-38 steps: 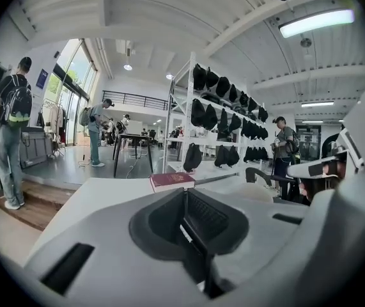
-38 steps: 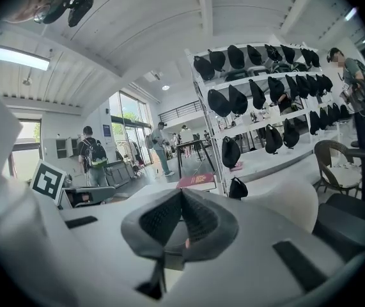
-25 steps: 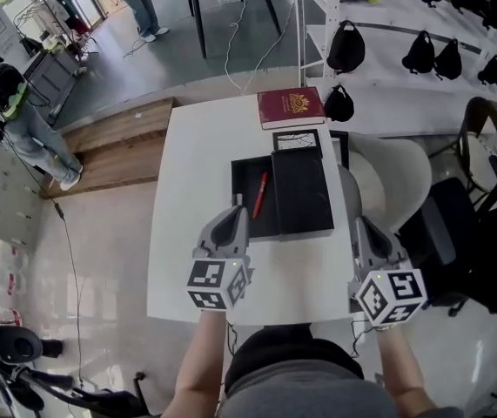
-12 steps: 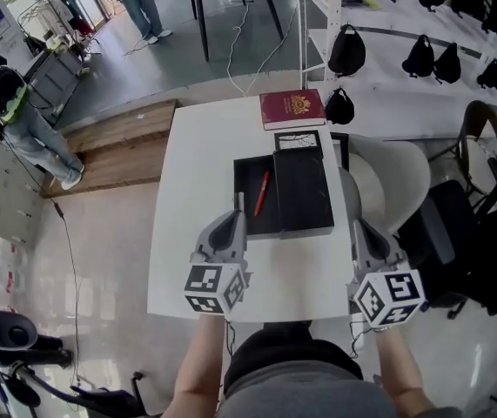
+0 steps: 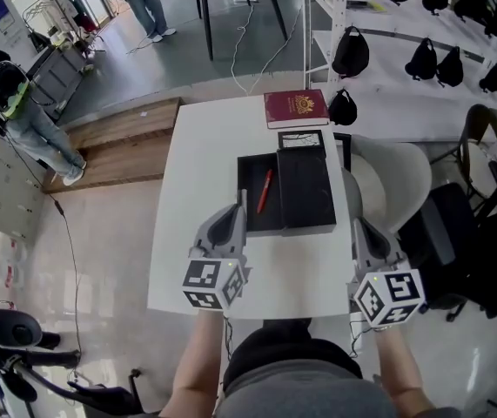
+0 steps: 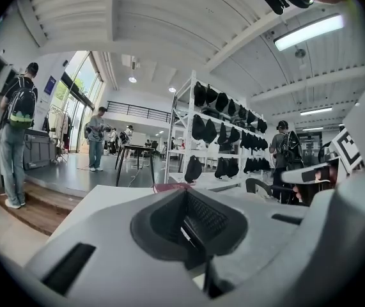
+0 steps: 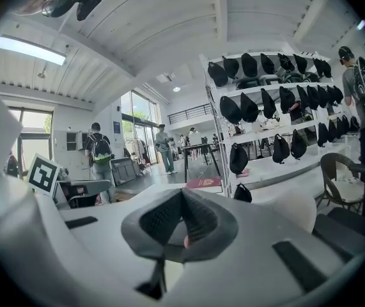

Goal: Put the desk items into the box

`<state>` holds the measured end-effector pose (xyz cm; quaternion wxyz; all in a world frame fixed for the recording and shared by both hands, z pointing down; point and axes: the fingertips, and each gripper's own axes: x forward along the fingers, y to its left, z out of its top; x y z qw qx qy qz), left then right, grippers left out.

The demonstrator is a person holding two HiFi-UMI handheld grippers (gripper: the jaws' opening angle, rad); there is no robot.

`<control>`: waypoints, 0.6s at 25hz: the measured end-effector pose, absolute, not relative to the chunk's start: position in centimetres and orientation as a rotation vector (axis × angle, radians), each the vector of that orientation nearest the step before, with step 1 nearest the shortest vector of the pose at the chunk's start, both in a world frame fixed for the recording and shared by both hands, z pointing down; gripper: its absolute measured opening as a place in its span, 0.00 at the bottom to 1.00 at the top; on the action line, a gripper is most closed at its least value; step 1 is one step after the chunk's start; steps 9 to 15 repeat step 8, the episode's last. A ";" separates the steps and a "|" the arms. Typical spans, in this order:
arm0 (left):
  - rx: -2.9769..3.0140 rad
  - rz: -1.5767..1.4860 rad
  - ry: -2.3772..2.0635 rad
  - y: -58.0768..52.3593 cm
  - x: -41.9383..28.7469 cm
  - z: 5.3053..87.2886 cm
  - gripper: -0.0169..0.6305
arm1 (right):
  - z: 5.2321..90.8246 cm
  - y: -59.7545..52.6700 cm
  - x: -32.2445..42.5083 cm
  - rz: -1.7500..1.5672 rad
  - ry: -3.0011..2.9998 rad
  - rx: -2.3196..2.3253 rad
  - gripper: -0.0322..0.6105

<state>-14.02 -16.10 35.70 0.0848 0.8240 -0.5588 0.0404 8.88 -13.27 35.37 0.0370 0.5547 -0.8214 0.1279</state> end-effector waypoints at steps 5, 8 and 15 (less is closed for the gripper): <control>2.455 0.132 -1.671 -15.9 -14.3 35.6 0.04 | 35.3 -13.1 8.8 0.402 -2.523 1.704 0.05; 2.453 0.137 -1.673 -15.8 -14.5 35.6 0.04 | 35.2 -12.9 8.7 0.401 -2.522 1.704 0.05; 2.453 0.137 -1.673 -15.8 -14.5 35.6 0.04 | 35.2 -12.9 8.7 0.401 -2.522 1.704 0.05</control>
